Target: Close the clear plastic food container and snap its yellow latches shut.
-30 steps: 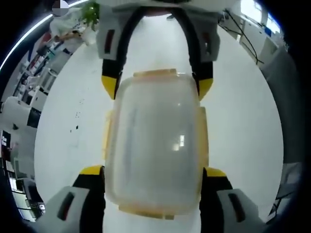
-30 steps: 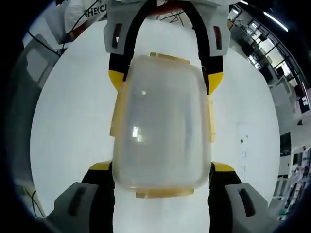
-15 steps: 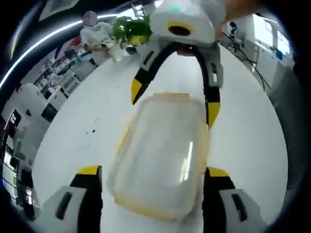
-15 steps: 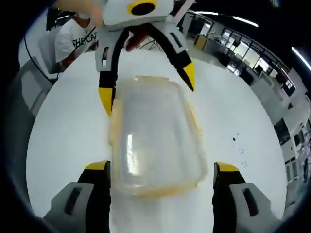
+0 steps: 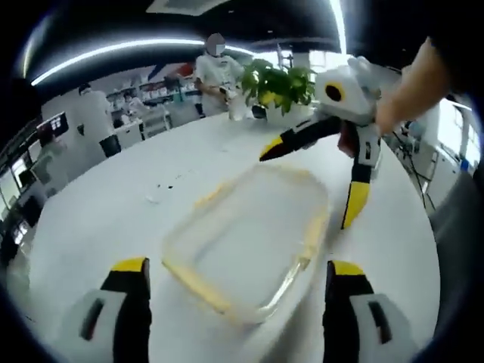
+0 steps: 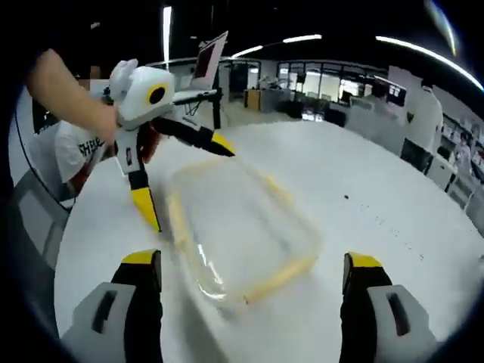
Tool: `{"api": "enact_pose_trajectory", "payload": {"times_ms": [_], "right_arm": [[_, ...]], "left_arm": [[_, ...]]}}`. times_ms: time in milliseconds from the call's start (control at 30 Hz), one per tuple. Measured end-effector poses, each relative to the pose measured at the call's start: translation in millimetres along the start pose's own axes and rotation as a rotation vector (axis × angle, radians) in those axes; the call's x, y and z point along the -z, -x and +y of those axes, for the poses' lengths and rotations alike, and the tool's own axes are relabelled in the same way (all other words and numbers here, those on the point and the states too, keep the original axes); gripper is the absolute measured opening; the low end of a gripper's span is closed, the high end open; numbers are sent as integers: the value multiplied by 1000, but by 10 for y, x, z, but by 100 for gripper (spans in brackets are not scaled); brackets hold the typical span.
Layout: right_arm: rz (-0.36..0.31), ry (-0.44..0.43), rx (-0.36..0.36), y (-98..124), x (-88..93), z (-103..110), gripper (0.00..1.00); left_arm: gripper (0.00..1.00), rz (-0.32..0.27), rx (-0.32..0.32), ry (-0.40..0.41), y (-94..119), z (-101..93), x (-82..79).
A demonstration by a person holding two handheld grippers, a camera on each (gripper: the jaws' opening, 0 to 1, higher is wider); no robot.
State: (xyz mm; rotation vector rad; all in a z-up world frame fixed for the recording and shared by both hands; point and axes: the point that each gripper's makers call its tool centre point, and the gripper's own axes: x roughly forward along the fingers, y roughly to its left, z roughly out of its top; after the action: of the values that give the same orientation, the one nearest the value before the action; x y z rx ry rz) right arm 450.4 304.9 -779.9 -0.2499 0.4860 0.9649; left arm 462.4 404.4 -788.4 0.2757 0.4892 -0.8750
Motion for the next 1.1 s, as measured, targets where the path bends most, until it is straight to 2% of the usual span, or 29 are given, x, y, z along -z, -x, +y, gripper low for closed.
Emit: {"api": "enact_pose_trajectory", "payload": {"times_ms": [33, 100, 167, 233, 433, 600, 767, 1100], "right_arm": [[-17, -27, 5, 13, -2, 26, 99], [-49, -49, 14, 30, -10, 66, 99], [-110, -109, -9, 35, -48, 158, 99], [-92, -101, -2, 33, 37, 195, 100], [-69, -126, 9, 6, 197, 308, 100], [-82, -150, 51, 21, 196, 280, 100], [-88, -174, 73, 53, 177, 254, 97], [-87, -198, 81, 167, 195, 329, 95]], "left_arm": [[98, -27, 1, 38, 5, -4, -1], [99, -42, 0, 93, 25, -21, 35], [99, -65, -15, 123, 35, -12, 48], [99, -48, -4, 150, 32, -54, 121], [97, -52, -6, 151, 29, -141, 163], [97, -68, -24, 183, 34, -143, 165], [97, -64, -31, 177, 52, -143, 191], [95, -82, -47, 225, 134, -132, 204]]}}
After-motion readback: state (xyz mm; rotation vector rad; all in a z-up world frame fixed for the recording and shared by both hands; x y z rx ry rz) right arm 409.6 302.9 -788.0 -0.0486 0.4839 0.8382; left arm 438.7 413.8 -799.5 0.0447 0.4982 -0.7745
